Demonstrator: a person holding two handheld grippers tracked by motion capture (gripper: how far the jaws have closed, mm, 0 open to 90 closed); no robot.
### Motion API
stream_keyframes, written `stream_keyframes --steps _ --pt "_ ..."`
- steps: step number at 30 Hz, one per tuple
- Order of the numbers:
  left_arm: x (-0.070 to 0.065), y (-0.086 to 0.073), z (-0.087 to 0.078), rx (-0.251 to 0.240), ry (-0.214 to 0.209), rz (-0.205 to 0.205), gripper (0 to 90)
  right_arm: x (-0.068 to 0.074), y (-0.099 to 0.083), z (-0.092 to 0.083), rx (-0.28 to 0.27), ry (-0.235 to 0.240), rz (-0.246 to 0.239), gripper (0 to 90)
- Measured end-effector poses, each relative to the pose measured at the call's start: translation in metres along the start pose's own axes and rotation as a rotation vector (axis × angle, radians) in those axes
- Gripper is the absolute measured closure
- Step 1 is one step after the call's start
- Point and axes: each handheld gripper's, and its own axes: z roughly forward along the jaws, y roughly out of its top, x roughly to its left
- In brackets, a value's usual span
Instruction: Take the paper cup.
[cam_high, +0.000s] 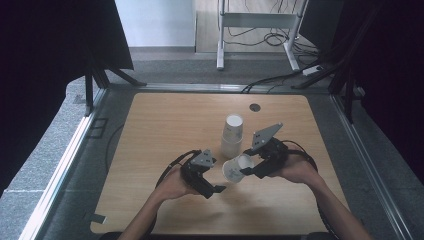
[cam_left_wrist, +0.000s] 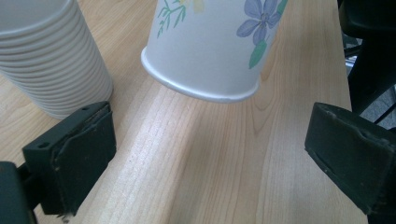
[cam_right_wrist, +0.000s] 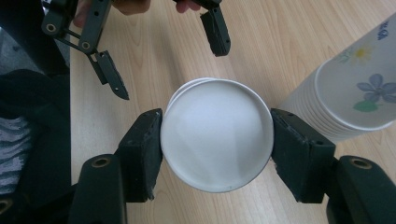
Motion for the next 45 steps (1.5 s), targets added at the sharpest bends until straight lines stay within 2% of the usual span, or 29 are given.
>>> stream_keyframes --steps 1,5,7,13,25,35,45 --pt "-0.001 -0.001 0.000 -0.006 0.000 -0.010 2.4 0.001 -0.002 0.001 -0.013 0.005 -0.002 37.6" --pt "-0.002 -0.006 0.000 -0.003 -0.003 0.008 2.7 0.003 -0.008 0.003 -0.050 0.024 -0.017 37.6" --pt "-0.004 -0.009 -0.001 -0.007 -0.009 0.016 2.7 0.004 -0.012 0.006 -0.067 0.032 -0.014 37.6" --pt "-0.008 -0.015 -0.002 -0.034 -0.028 0.006 3.1 0.007 -0.022 0.015 -0.114 0.061 -0.004 37.6" --pt "-0.017 -0.026 -0.001 -0.016 -0.021 0.030 6.3 0.016 -0.033 0.026 -0.203 0.105 -0.023 37.7" --pt "-0.021 -0.029 0.005 -0.006 -0.033 0.043 10.3 0.022 -0.043 0.039 -0.254 0.133 -0.026 37.6" --pt "-0.023 -0.032 0.015 0.021 -0.040 0.053 12.8 0.024 -0.049 0.047 -0.275 0.149 -0.026 37.7"
